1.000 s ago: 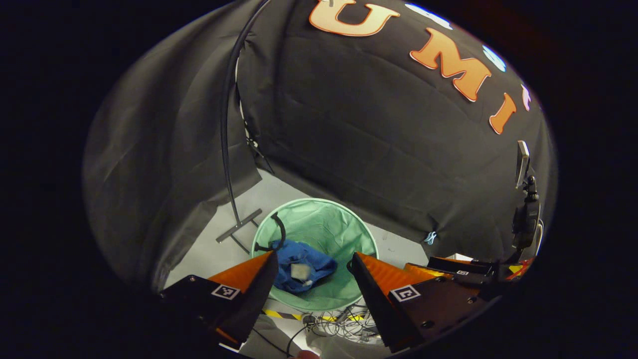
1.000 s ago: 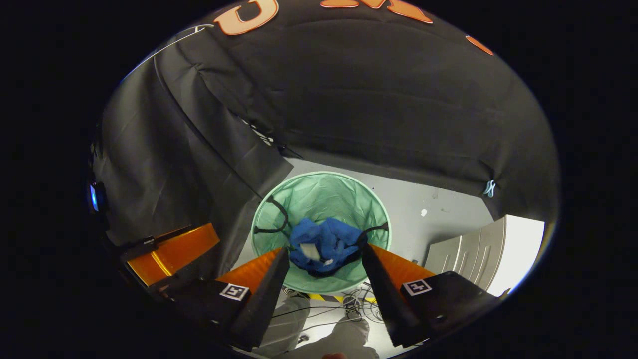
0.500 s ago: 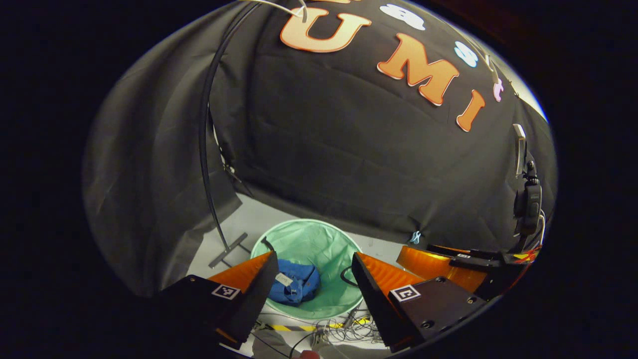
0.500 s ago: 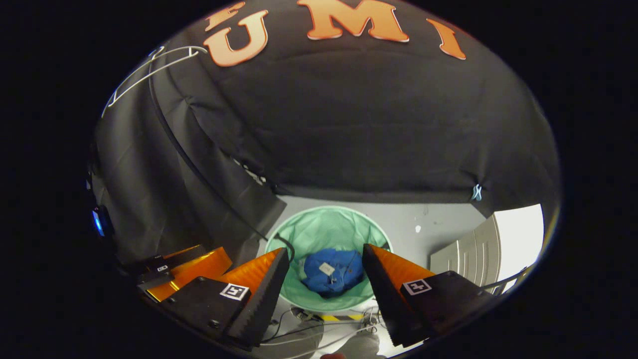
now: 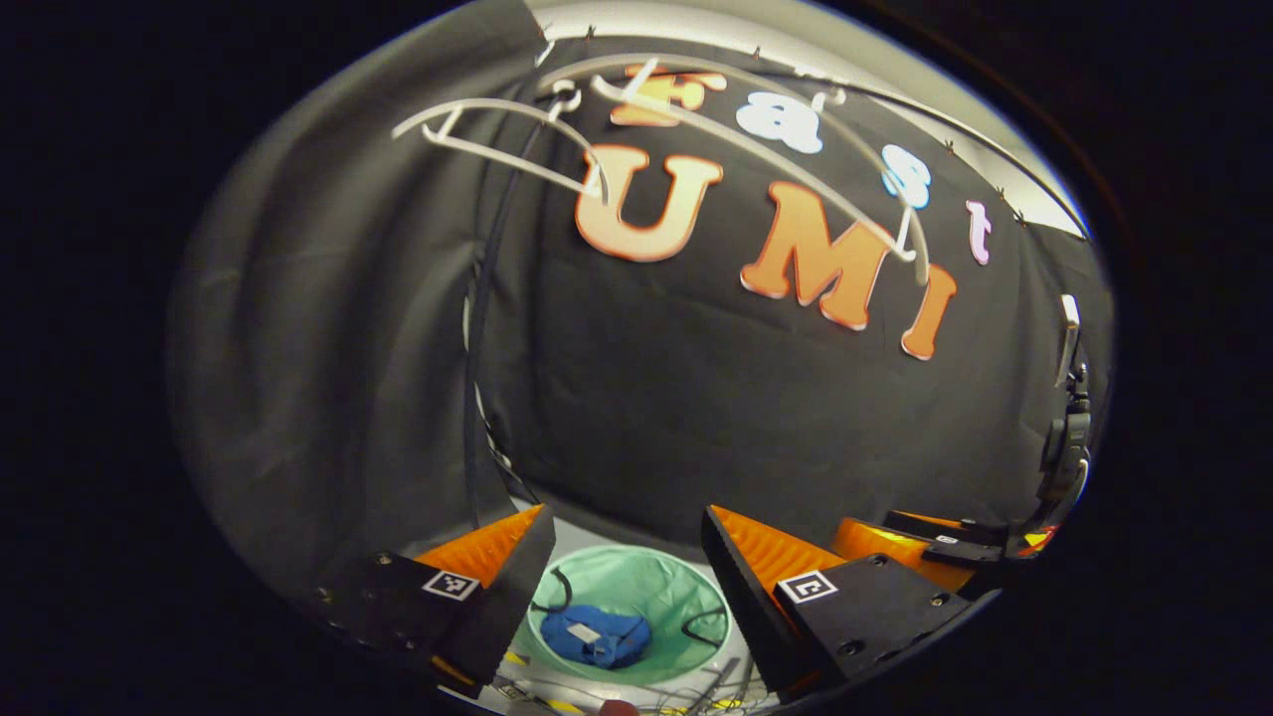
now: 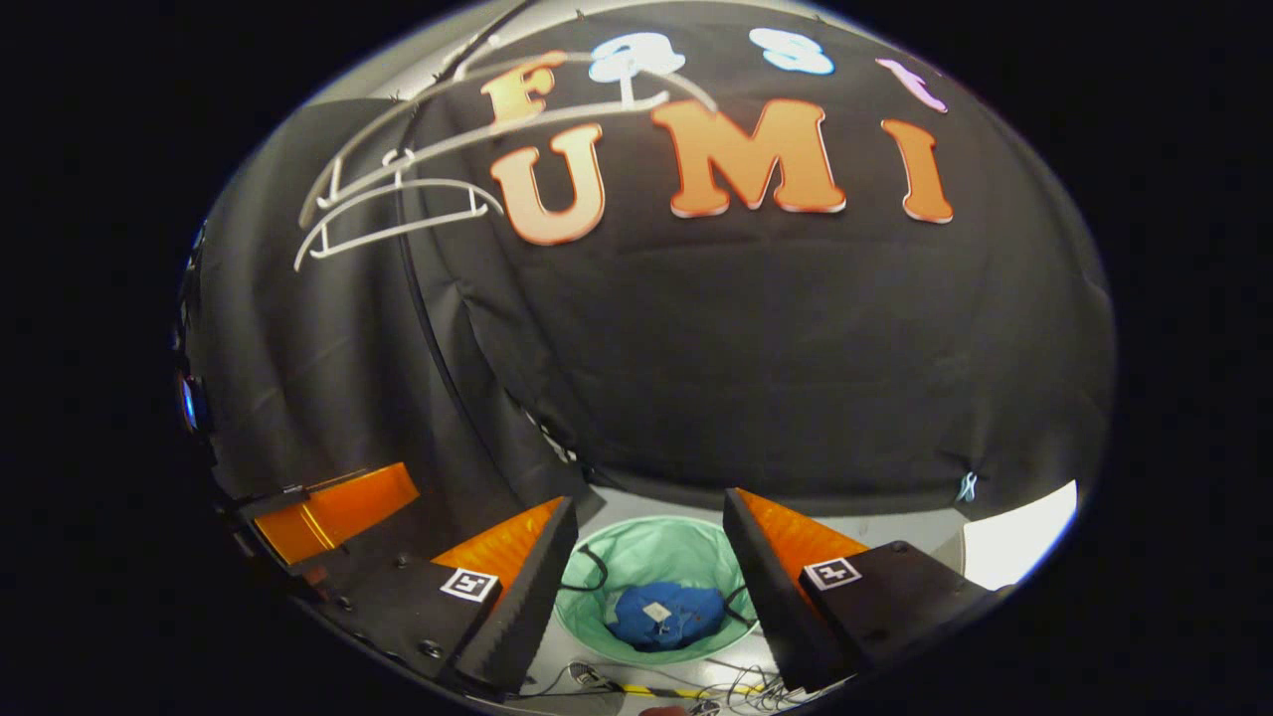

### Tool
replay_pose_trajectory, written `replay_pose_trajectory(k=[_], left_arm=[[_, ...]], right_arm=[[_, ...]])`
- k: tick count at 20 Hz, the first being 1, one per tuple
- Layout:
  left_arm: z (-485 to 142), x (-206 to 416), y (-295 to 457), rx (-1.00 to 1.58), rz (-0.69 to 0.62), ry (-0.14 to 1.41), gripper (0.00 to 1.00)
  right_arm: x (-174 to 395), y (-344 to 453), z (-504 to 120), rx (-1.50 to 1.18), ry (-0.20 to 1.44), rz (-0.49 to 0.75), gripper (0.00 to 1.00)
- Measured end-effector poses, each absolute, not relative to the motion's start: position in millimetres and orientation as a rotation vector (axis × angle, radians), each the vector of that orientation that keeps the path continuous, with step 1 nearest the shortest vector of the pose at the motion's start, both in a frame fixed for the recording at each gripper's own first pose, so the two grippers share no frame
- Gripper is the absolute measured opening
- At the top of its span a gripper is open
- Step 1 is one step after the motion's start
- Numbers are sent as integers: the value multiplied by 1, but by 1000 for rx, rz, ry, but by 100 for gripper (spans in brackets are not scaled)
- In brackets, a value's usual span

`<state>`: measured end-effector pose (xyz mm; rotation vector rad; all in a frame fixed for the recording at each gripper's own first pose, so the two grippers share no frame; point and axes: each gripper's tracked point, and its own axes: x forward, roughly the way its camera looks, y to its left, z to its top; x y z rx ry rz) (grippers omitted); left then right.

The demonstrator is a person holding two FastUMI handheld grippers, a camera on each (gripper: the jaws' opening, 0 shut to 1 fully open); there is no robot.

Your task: Grasp the clothes on the hanger with both hands and then place them into the laundry hamper below.

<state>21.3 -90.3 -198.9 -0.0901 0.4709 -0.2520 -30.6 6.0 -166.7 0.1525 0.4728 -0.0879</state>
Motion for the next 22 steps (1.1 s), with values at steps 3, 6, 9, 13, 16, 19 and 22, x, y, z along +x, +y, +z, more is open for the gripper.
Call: replay_pose_trajectory(k=[3, 6, 9, 13, 16, 19, 22], left_arm=[[-144, 3, -105, -127, -235, 369, 94], [-106, -9, -116, -112, -206, 279, 94], [-67, -22, -125, -123, -192, 210, 94], [-17, -25, -142, -122, -192, 113, 89], [-1, -28, -152, -82, -195, 36, 88], [2, -33, -168, -103, -220, 36, 89], [0, -33, -178, -142, -243, 46, 88]], right_arm=[[-63, -21, -110, 113, 373, -75, 96], [-94, -48, -53, 86, 261, -64, 96], [-117, -62, -12, 90, 198, -48, 96], [-135, -83, 25, 115, 118, -66, 96], [-146, -94, 31, 115, 88, -84, 85], [-153, -101, 41, 84, 68, -89, 85], [-164, -105, 58, 64, 23, -95, 85]])
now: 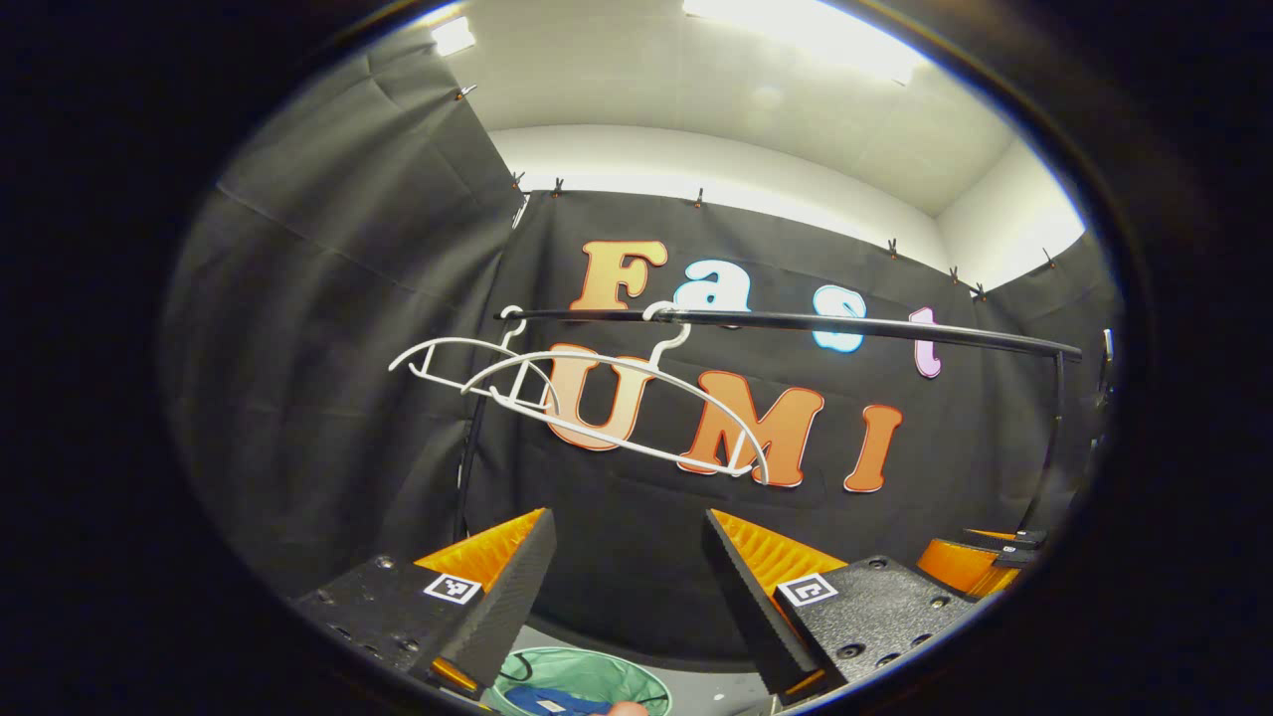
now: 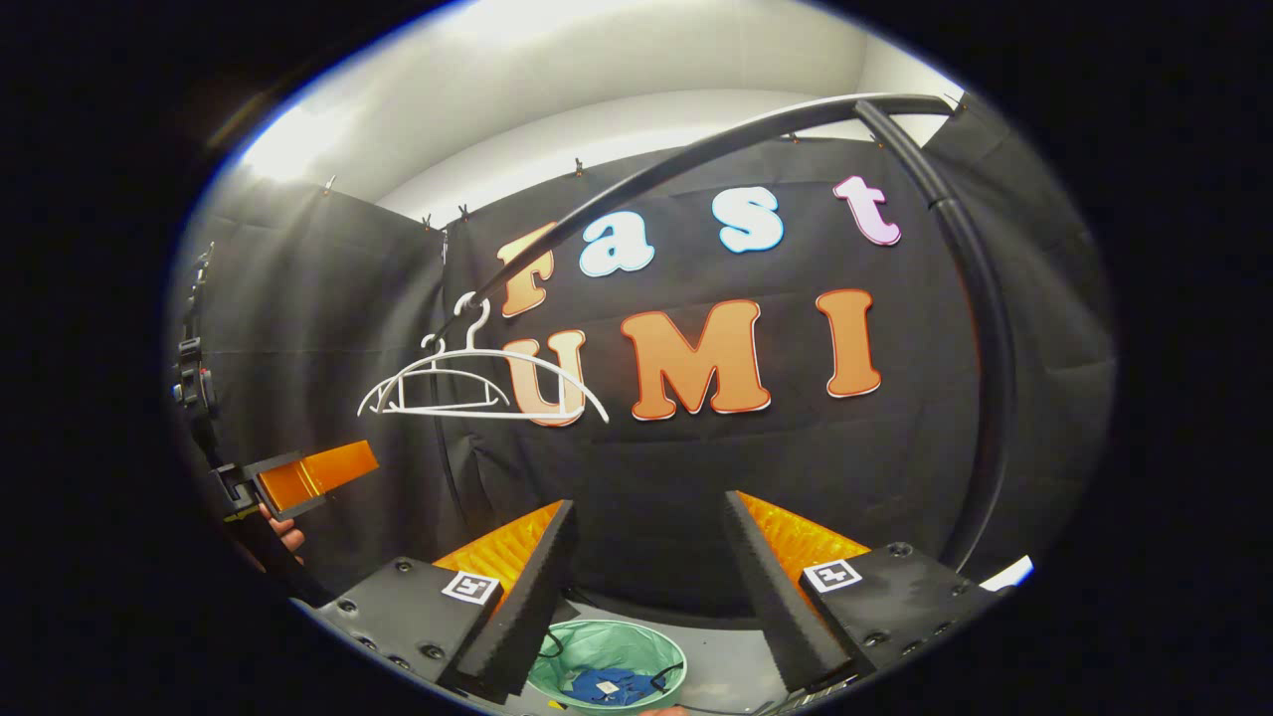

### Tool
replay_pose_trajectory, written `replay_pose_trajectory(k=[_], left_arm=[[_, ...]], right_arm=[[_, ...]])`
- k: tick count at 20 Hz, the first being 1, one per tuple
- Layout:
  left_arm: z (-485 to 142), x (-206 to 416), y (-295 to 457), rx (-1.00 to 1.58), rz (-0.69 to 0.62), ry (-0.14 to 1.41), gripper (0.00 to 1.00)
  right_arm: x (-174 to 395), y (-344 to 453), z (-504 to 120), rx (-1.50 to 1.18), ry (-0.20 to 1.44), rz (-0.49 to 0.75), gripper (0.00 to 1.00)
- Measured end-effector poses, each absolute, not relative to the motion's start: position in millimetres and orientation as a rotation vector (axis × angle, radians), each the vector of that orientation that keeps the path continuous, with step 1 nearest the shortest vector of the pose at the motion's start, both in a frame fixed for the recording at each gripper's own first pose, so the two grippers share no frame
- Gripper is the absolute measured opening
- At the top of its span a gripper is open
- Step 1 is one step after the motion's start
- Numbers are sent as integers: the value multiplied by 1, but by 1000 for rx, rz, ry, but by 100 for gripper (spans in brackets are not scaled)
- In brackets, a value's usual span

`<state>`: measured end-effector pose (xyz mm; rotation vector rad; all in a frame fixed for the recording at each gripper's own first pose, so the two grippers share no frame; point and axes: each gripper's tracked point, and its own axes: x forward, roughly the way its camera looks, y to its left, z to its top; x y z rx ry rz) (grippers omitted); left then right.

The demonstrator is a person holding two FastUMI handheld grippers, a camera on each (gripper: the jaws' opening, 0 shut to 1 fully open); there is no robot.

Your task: Grasp the clothes on the hanger with both hands and then place them into the laundry hamper below.

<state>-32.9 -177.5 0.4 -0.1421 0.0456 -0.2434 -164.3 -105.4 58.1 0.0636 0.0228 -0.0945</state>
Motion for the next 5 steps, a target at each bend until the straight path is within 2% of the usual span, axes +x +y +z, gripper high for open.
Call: replay_pose_trajectory(k=[1, 2, 3, 4, 5], left_arm=[[0, -32, -179, -148, -249, 49, 93], [-2, -31, -179, -149, -252, 53, 93], [-1, -30, -179, -149, -256, 53, 93], [0, -29, -179, -146, -257, 49, 93], [1, -31, -177, -137, -251, 44, 93]], right_arm=[[-167, -107, 63, 64, 5, -100, 85], [-169, -108, 65, 67, -2, -103, 85], [-171, -108, 66, 69, -2, -101, 100], [-172, -108, 67, 73, -5, -99, 84], [-172, -108, 67, 78, -6, -99, 96]])
